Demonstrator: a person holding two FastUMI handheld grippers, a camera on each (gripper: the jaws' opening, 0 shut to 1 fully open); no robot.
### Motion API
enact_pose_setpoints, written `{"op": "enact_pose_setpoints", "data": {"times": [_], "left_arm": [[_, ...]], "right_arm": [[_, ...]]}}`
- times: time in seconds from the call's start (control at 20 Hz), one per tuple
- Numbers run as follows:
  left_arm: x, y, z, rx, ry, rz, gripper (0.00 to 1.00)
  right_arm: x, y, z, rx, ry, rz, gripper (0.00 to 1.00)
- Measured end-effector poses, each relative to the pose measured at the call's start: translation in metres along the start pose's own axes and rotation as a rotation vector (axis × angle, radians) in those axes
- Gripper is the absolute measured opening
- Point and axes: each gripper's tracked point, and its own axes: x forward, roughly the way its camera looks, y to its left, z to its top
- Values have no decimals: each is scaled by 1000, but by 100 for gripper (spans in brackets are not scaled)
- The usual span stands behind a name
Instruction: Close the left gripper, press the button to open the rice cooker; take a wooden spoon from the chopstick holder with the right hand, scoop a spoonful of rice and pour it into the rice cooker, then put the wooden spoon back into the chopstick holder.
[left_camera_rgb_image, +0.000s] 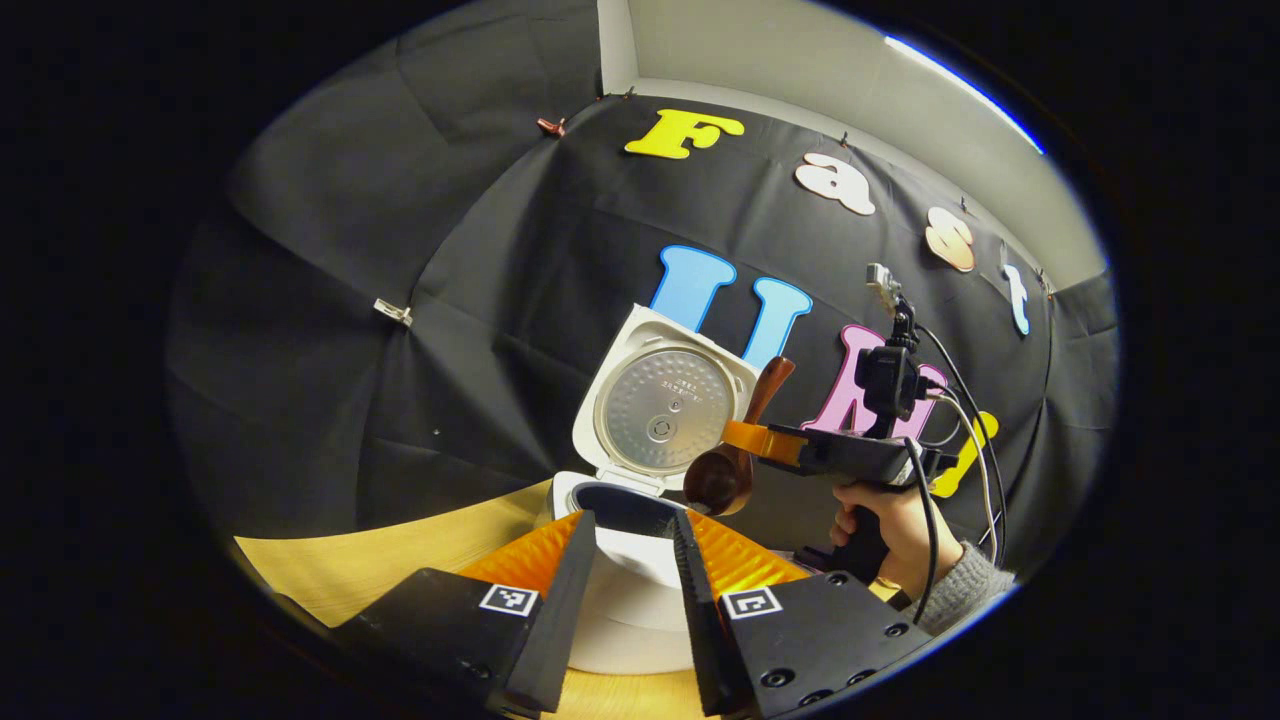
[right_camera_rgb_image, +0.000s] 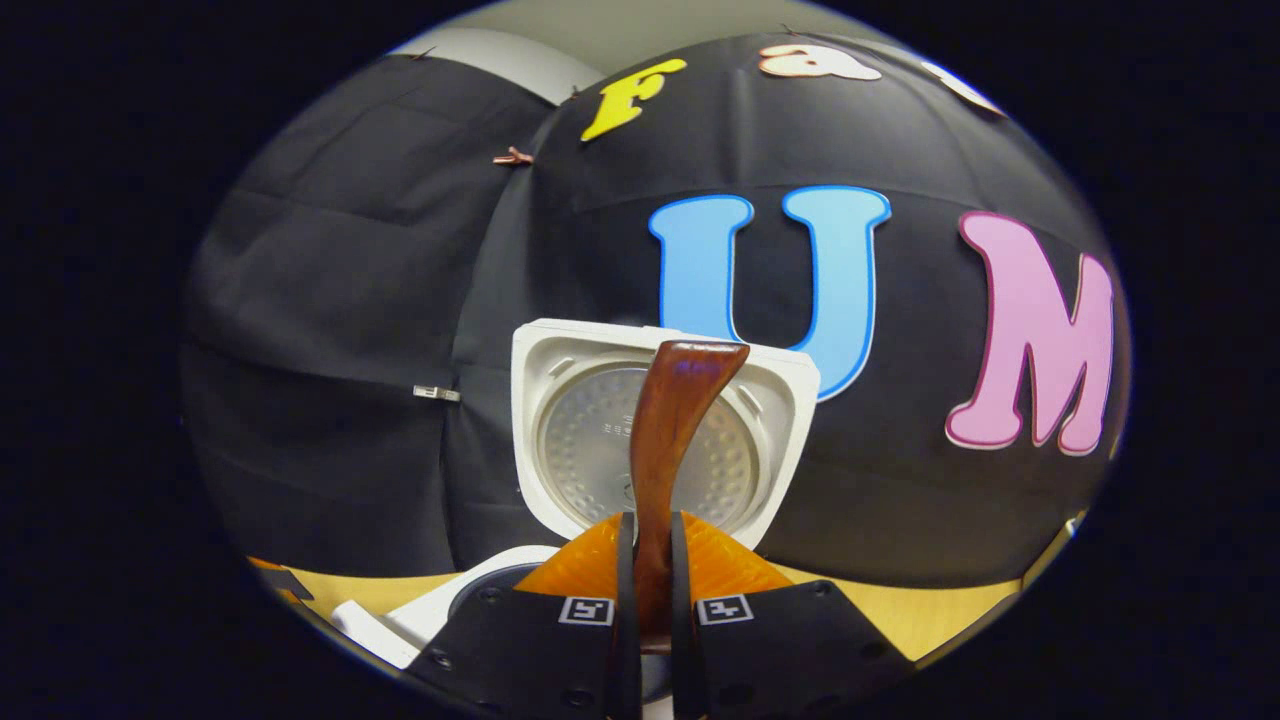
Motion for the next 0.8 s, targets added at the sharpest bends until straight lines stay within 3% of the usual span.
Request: {"op": "enact_pose_setpoints", "data": {"times": [0.2,0.3,0.4,0.8], "left_arm": [[0,1,-1,-2,1,2,53],[0,0,0,-3,0,1,53],[-1,0,0,-1,-1,3,53],[-1,-1,-1,0,1,5,53]], "right_arm": [[-5,17,-1,-210,-20,26,15],[-7,21,-3,-246,-14,37,15],[-6,18,-8,-164,7,43,15],[-20,-15,-5,430,33,70,16]]}}
